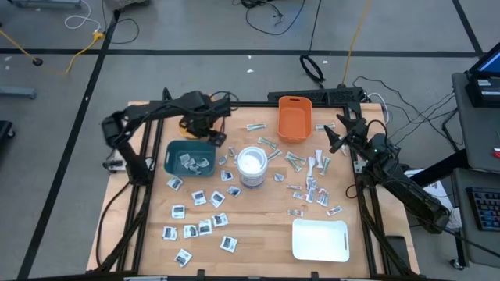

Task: Pick & Place First Aid Supplies
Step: Put the blue pad into the blue bin

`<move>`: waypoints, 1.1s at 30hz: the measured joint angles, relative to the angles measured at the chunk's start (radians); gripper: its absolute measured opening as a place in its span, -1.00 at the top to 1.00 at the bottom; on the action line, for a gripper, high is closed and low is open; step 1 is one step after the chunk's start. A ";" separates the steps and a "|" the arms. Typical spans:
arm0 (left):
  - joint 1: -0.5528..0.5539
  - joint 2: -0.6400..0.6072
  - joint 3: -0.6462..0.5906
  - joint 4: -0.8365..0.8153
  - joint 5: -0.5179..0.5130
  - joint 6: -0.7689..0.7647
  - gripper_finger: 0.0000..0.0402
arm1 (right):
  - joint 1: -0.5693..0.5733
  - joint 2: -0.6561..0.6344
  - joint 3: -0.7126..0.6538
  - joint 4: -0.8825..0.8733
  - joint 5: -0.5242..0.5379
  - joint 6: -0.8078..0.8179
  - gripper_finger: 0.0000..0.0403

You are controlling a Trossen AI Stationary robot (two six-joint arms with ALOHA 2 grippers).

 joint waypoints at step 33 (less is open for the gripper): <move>-0.055 0.433 0.354 0.004 0.110 -0.074 -0.18 | 0.000 0.000 0.000 0.000 0.000 0.000 -0.77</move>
